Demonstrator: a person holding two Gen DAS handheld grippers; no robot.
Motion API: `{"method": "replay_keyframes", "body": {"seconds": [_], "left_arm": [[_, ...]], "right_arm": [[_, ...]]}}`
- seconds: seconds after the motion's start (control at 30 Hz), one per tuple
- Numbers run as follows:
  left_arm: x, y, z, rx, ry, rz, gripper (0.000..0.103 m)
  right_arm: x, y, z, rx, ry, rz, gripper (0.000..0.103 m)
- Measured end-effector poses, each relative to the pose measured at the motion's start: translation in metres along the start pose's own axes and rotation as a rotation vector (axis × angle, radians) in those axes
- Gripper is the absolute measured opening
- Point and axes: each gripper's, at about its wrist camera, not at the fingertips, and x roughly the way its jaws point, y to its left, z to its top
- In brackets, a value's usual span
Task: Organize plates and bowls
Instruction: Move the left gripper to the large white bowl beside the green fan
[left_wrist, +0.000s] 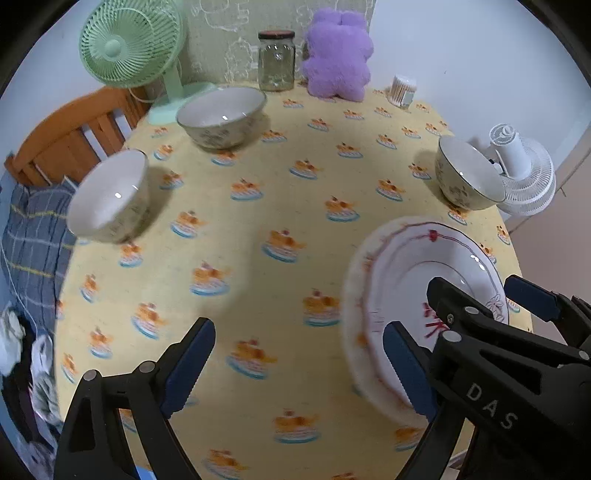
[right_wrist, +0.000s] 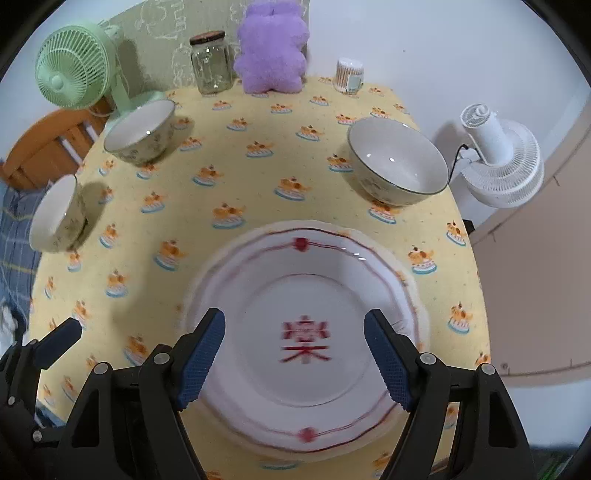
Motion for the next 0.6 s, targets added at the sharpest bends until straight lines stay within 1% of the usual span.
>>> {"method": "replay_keyframes", "body": {"seconds": [0.23, 0.4, 0.6], "left_arm": [[-0.013, 0.062, 0.004, 0.037, -0.031, -0.019, 0.093], [-0.019, 0.101, 0.008, 0.055, -0.068, -0.002, 0.093], [-0.022, 0.149, 0.022, 0.039, -0.098, 0.036, 0.091]], "right_arm": [[-0.014, 0.063, 0.001, 0.031, -0.026, -0.017, 0.080], [-0.020, 0.108, 0.003, 0.053, -0.064, -0.007, 0.080], [-0.027, 0.159, 0.015, 0.049, -0.099, -0.004, 0.080]]}}
